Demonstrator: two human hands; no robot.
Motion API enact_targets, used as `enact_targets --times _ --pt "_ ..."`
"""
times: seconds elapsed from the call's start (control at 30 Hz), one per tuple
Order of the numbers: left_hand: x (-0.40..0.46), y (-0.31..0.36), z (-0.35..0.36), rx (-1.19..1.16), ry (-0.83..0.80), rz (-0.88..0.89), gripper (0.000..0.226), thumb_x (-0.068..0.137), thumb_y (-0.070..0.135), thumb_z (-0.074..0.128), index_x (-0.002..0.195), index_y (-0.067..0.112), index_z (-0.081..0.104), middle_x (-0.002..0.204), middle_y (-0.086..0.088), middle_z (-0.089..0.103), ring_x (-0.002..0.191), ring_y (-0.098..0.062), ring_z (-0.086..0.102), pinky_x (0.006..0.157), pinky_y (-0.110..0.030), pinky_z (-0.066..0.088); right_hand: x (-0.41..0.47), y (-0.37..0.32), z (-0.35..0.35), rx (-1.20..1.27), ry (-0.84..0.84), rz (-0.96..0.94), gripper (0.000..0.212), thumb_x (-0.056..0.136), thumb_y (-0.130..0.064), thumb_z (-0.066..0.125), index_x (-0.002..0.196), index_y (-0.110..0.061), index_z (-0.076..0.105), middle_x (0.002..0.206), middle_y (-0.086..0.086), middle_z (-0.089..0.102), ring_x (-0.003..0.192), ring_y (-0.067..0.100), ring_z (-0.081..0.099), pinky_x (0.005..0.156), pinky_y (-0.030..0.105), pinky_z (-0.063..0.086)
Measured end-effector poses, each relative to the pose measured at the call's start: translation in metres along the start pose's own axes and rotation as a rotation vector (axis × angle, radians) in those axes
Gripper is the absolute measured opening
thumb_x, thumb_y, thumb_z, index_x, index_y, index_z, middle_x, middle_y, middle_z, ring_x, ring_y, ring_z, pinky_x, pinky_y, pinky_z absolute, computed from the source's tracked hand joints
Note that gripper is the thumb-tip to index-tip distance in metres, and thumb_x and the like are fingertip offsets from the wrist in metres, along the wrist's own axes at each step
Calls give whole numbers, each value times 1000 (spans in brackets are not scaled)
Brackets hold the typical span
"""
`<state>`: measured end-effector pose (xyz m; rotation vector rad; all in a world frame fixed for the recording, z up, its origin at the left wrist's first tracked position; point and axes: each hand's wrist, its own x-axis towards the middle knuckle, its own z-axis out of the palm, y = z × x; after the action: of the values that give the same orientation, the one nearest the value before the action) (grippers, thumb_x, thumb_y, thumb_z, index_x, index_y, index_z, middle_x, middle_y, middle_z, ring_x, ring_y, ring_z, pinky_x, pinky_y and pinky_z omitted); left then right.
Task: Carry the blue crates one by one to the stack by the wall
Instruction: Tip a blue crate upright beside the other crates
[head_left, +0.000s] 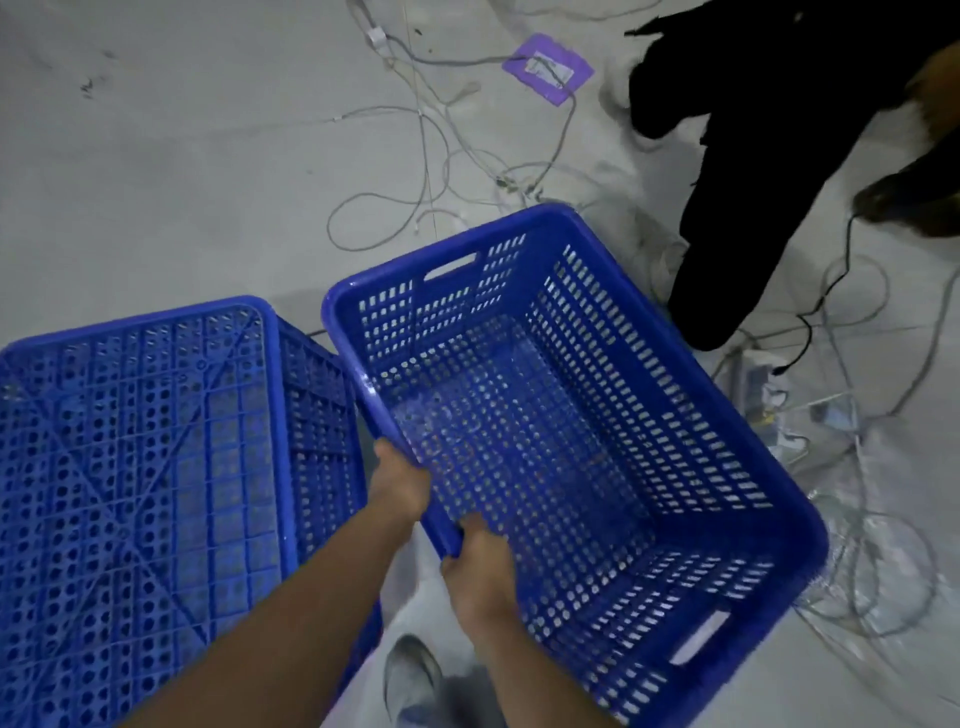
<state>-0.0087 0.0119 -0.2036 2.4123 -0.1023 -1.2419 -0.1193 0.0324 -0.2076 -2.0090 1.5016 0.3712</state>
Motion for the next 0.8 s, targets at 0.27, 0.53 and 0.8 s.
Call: enact_targets --times 0.27,0.53,0.8 --pt "48 -42 -16 -65 -142 -40 65 95 0 46 149 15 15 134 -19 50 114 -41 54 96 -53 48 10 0 53 237 -421 -61 43 93 -20 51 135 -17 44 130 10 58 117 27 56 101 38 44" --pt "63 -48 -52 1431 -50 555 82 95 8 48 154 22 -8 161 -3 -17 150 -26 -11 120 -38 17 -5 11 73 157 -672 -14 76 93 -35 52 152 -18 8 160 3 15 144 25 25 115 37 27" --pt "75 -50 -24 1652 -289 559 54 98 19 47 149 23 28 161 -4 15 150 -30 -5 120 -51 13 -15 41 95 25 -755 134 76 97 -25 44 152 -19 -7 148 12 39 130 28 47 106 37 40"
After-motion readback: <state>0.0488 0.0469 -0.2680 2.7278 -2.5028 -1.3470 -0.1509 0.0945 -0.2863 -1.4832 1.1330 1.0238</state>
